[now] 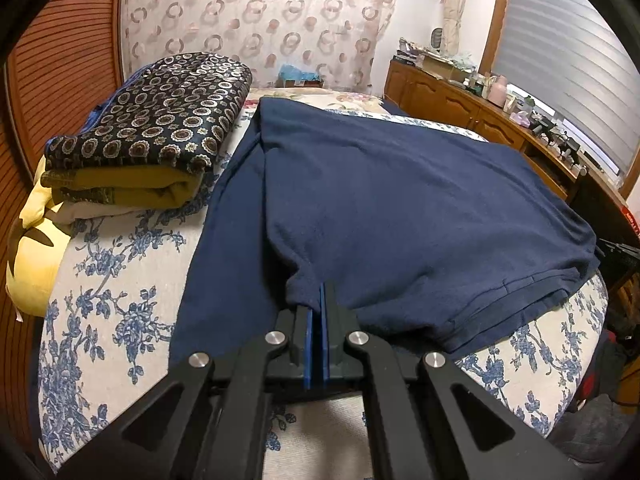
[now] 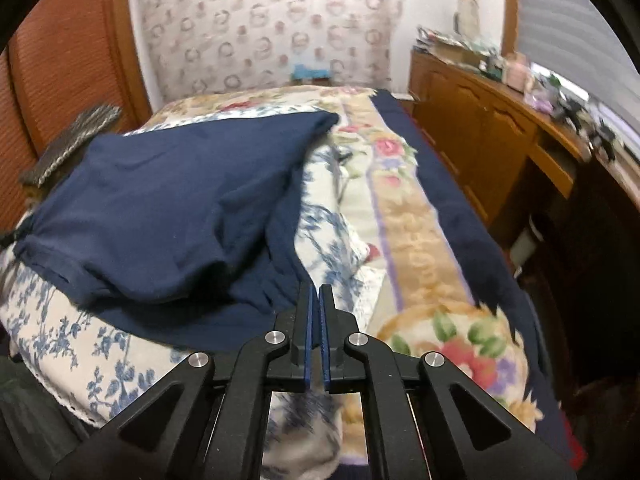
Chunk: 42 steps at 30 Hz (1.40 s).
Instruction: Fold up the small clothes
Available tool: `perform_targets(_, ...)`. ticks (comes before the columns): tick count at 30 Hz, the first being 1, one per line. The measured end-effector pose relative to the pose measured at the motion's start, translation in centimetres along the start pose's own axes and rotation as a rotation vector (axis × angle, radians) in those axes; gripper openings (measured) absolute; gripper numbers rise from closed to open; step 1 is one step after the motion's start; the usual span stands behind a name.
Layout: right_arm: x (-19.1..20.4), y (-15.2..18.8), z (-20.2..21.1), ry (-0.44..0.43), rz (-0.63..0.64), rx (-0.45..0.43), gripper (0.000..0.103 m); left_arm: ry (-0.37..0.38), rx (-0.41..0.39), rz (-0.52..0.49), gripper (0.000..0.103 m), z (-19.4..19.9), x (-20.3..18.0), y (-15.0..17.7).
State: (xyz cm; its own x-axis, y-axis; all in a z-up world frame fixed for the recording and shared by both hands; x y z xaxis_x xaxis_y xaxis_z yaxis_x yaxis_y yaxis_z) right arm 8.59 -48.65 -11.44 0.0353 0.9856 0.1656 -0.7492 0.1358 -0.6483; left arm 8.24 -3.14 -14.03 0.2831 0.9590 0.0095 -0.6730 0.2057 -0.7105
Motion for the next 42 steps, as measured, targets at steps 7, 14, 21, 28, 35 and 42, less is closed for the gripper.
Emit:
perform_targets(7, -0.3, -0.3, 0.6, 0.058, 0.039, 0.001, 0.001, -0.002, 0.002, -0.003, 0.0, 0.4, 0.0, 0.3)
perform_targets(14, 0.4, -1.9, 2.4, 0.03, 0.053, -0.063, 0.001, 0.001, -0.007, -0.008, 0.009, 1.6, 0.0, 0.3)
perform_targets(21, 3.7, -3.8, 0.1, -0.013, 0.089, -0.082, 0.014, -0.029, -0.017, -0.028, 0.042, 2.6, 1.2, -0.2)
perform_targets(28, 8.1, -4.3, -2.5, -0.08, 0.14, -0.073, 0.034, -0.073, -0.028, -0.008, 0.047, 2.8, 3.1, -0.7)
perform_targets(35, 10.9, -2.9, -5.5, -0.134, 0.187, -0.002, 0.035, -0.061, 0.014, -0.013, 0.047, 0.6, 3.5, -0.7)
perform_targets(42, 11.8, -1.5, -7.2, -0.139, 0.212, 0.041, 0.038, -0.072, 0.088, -0.045, 0.053, -1.4, 3.4, -0.4)
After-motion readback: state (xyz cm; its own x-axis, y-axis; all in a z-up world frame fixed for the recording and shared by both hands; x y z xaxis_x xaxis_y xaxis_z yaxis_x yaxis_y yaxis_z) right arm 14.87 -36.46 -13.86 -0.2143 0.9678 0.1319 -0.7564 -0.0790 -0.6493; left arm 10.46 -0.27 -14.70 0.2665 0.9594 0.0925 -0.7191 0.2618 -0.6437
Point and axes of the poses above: each gripper's, at about its wrist camera, not at the fingertips, and z roughly against the way its jaws point, x to its left, y to its underside, the point moved 9 cm from there along -z, roughly the way its jaws point, and after that the axes turned 13 degrees about -z, right-handed, at the moved point
